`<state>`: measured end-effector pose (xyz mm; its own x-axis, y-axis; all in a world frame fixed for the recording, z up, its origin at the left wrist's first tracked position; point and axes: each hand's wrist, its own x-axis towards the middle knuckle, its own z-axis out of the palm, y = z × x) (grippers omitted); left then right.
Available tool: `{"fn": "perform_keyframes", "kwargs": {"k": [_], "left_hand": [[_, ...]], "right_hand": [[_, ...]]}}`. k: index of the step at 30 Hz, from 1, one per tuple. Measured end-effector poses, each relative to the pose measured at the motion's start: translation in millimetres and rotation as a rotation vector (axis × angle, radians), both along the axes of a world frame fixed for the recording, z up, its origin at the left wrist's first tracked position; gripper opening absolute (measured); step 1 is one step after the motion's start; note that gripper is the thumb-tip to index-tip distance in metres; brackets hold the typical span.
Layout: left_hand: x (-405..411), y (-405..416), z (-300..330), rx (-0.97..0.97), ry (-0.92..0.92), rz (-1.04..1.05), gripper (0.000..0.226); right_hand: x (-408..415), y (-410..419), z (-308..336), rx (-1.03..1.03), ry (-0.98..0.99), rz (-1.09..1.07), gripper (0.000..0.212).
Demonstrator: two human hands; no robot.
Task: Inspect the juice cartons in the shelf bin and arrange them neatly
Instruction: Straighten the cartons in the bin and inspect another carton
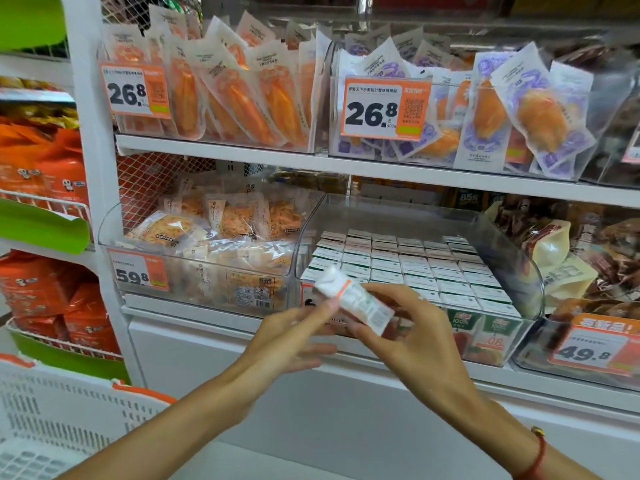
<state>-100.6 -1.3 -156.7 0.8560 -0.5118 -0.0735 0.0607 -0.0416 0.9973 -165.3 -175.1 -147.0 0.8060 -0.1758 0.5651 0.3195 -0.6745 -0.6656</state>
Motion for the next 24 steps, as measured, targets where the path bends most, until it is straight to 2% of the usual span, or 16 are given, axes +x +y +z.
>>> {"fn": "perform_keyframes", "kwargs": {"k": [3, 5, 7, 9, 11, 13, 16, 18, 24], "left_hand": [[-5, -1, 3, -0.063, 0.080, -0.019, 0.037], [-7, -1, 2, -0.120, 0.124, 0.012, 0.035], [-7, -1, 0, -0.182, 0.169, 0.036, 0.039], [-8, -2, 0, -0.221, 0.197, 0.038, 0.037], [-8, -2, 0, -0.213, 0.166, 0.063, 0.031], [-6, -2, 2, -0.167, 0.069, 0.095, 0.026], [-5, -2, 7, -0.090, -0.099, 0.085, 0.030], [-6, -4, 8, -0.083, -0.183, 0.060, 0.034], [0, -12, 15, -0.101, -0.414, 0.057, 0.032]], "right_hand": [[-1, 1, -4, -0.410, -0.193, -0.012, 0.040], [1, 2, -4, -0.513, -0.232, 0.005, 0.043], [3, 2, -2, -0.531, -0.207, 0.042, 0.045], [6, 0, -1, -0.492, -0.131, 0.091, 0.042], [5, -2, 0, -0.340, -0.019, 0.150, 0.037], [6, -3, -2, -0.153, 0.066, 0.196, 0.035], [6, -5, -4, -0.023, 0.181, 0.202, 0.050], [5, -5, -5, 0.074, 0.255, 0.296, 0.052], [6, -6, 5, 0.110, 0.089, 0.278, 0.040]]}}
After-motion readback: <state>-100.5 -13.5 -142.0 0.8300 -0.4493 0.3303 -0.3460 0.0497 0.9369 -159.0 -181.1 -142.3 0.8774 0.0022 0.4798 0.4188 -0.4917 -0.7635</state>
